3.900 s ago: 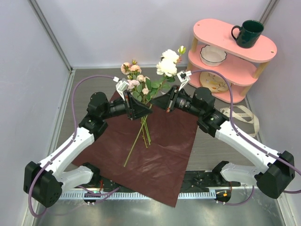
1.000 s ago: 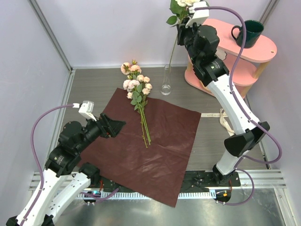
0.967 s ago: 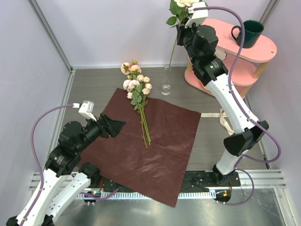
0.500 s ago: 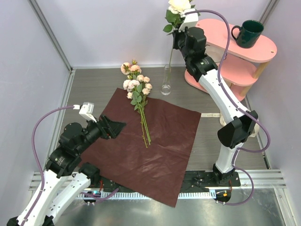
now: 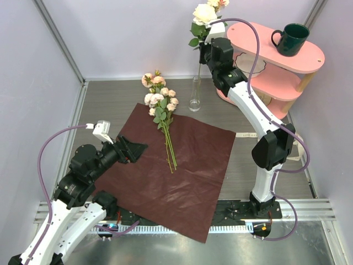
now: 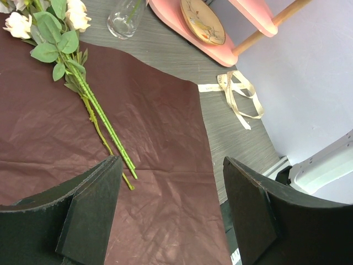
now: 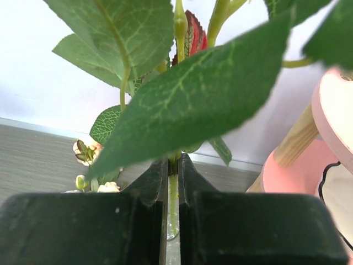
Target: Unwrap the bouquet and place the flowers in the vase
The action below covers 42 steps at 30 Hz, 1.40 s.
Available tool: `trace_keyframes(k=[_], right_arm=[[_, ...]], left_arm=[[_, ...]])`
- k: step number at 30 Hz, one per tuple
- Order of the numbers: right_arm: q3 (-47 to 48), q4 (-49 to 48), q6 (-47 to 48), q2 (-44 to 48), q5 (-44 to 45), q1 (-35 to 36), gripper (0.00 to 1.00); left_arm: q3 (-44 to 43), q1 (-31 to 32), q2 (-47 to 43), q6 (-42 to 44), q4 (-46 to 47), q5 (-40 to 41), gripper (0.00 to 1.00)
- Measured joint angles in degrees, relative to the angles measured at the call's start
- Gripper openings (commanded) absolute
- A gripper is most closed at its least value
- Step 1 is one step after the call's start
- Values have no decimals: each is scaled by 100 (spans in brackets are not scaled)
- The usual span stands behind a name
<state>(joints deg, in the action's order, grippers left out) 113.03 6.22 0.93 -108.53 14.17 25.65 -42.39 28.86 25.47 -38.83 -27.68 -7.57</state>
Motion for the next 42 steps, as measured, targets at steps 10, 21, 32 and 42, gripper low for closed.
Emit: trace_keyframes(k=[10, 21, 32, 42], right_arm=[[-142, -262, -48, 0, 0, 0, 30], [-138, 111, -184, 2, -39, 0, 84], [-922, 890, -728, 911, 87, 2, 92], [-4391, 719, -1899, 3873, -85, 424, 93]], left_arm=[[2, 0, 0, -4, 2, -9, 78], [7, 0, 0, -17, 7, -39, 78], [107, 0, 0, -142, 94, -116, 78], [358, 0, 931, -437, 437, -238, 71]])
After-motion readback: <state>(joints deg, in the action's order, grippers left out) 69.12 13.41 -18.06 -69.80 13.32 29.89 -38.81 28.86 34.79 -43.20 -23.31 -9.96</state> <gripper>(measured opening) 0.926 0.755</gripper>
